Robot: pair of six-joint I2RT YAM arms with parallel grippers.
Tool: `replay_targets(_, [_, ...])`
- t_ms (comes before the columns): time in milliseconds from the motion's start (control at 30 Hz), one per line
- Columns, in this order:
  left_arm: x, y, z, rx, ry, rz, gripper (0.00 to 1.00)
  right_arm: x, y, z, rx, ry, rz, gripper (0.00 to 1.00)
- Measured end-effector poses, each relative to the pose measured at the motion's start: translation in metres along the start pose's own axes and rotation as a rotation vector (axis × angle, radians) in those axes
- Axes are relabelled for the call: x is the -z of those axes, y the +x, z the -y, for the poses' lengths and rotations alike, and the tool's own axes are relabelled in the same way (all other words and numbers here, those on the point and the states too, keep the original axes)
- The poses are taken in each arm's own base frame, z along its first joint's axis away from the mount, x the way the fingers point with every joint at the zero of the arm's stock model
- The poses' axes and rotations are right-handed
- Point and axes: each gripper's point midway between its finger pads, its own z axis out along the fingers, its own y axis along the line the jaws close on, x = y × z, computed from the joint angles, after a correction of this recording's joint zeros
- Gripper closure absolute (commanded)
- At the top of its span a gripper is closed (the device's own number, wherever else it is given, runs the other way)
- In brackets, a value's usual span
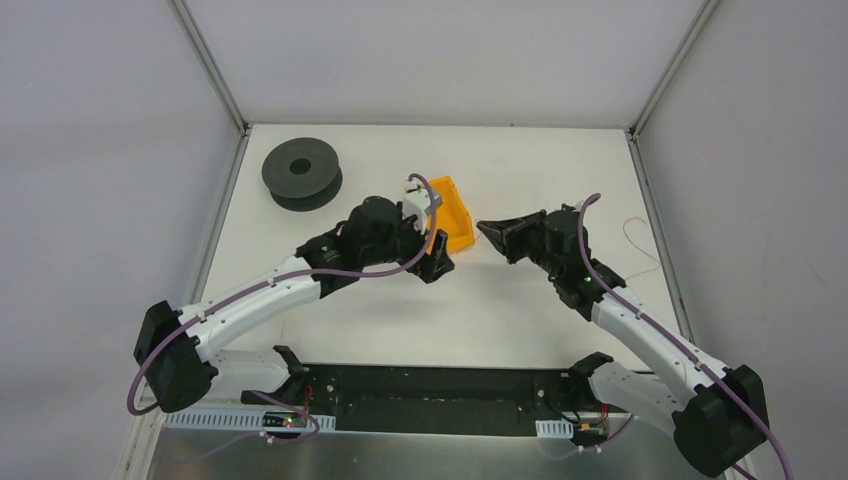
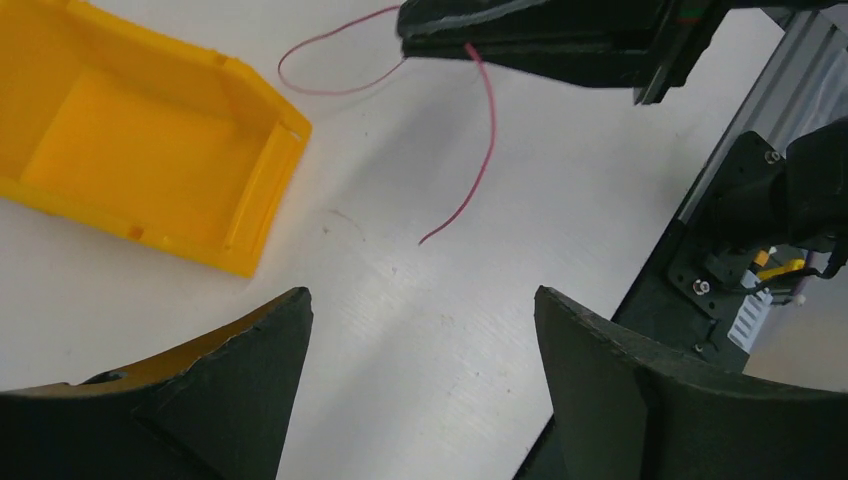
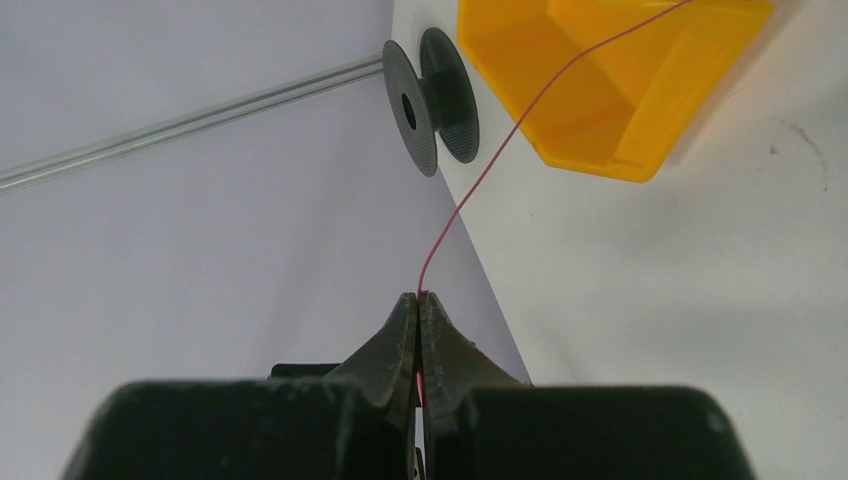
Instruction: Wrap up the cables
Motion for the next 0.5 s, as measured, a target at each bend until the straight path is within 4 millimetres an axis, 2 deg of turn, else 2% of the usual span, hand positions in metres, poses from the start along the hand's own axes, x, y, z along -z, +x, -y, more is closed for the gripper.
replay_targets(167, [-0.025, -0.017, 0.014, -0.158, -0.018, 0.034, 0.23, 0.000, -0.001, -0.001, -0.045, 0.003, 0.008, 1.00])
replay_targets(400, [-0.044, -0.021, 0.000, -0.237, -0.100, 0.057, 0.30, 0.000, -0.004, 0.007, -0.073, 0.023, 0.023, 1.00])
replay_targets(500, [-0.049, -0.024, -0.003, -0.251, -0.118, 0.070, 0.39, 0.000, -0.004, 0.011, -0.078, 0.036, 0.025, 1.00])
